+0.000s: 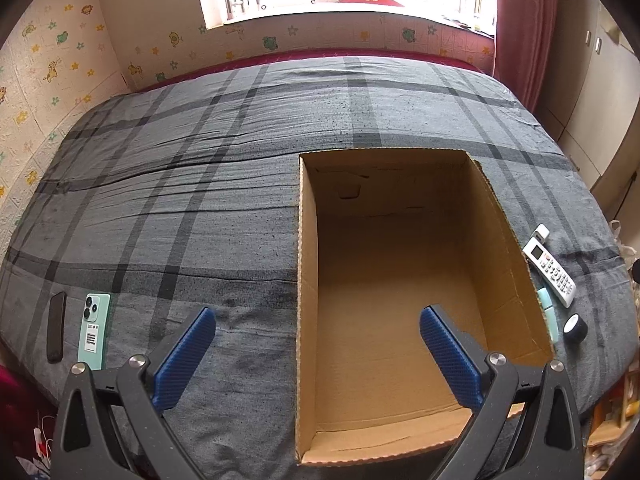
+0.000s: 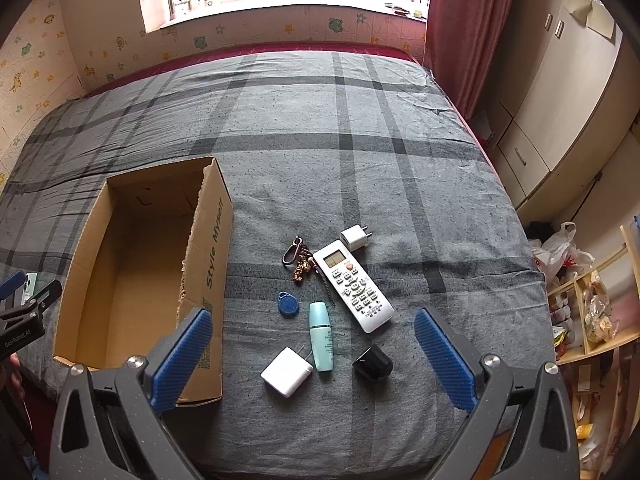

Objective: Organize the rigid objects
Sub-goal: 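Clamp the box side wall with the left gripper while moving the right gripper toward the black cup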

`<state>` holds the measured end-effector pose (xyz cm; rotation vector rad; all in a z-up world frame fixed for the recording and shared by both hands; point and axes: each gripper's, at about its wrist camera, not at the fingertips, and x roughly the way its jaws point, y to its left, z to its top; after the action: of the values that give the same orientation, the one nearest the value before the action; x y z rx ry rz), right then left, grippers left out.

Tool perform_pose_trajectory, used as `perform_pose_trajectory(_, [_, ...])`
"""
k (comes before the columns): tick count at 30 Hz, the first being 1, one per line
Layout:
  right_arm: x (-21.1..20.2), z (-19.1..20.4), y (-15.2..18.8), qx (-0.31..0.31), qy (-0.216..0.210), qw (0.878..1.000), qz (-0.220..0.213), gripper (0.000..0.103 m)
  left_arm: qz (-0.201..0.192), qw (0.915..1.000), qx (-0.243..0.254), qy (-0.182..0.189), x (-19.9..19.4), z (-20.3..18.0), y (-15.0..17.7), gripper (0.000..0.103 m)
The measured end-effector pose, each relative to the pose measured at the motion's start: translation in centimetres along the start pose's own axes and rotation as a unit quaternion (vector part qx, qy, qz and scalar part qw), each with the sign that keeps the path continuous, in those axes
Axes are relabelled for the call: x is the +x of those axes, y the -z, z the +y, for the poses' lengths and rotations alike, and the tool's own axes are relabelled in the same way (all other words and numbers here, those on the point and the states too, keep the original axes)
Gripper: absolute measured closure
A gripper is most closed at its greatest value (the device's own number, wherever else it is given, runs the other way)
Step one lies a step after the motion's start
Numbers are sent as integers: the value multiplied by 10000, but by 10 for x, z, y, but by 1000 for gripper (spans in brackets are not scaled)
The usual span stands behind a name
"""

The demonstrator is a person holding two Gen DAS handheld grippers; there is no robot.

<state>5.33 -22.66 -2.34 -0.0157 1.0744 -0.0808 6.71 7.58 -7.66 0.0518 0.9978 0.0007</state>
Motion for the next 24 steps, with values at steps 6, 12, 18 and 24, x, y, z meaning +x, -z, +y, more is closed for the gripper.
perform_pose_trajectory(6, [24, -8, 4, 55, 106, 9997, 215, 0, 219, 9997, -12, 117, 37, 14, 4, 0])
perform_pose_trajectory(12, [41, -16, 8, 43, 320, 9991, 290, 0, 354, 9993, -20, 145, 62, 18, 6, 24])
perform_pose_trajectory(18, [55, -26, 12, 76, 410, 9983, 399, 0, 690, 9969, -46, 364, 86, 17, 10, 76])
perform_pose_trajectory(24, [64, -39, 16, 167, 455, 9976, 497, 0, 767, 9959, -23, 472, 97, 17, 17, 89])
